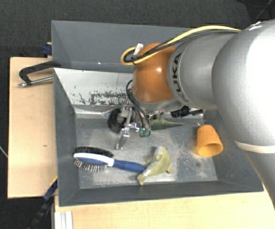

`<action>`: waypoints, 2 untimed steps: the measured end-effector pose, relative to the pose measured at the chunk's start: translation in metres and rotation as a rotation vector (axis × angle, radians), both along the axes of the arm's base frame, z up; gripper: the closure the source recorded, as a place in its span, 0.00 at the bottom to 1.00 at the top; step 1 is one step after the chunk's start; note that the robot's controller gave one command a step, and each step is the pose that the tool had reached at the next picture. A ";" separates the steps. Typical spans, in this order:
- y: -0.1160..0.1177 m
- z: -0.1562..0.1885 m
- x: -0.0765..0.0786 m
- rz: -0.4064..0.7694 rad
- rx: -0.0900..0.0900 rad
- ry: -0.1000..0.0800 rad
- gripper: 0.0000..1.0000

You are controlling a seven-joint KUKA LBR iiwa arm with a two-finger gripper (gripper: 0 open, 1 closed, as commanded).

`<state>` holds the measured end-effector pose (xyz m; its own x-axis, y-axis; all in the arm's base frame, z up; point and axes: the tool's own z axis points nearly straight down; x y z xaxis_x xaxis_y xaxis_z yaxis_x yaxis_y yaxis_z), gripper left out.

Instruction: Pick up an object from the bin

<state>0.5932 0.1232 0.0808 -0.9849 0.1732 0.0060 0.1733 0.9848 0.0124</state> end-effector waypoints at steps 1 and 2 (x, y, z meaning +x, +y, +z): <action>-0.003 0.003 0.007 -0.006 -0.001 -0.030 1.00; -0.006 0.151 -0.004 0.007 -0.009 -0.018 1.00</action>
Offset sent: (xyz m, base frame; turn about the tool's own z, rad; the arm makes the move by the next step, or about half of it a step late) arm 0.0000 0.0000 0.0000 0.0000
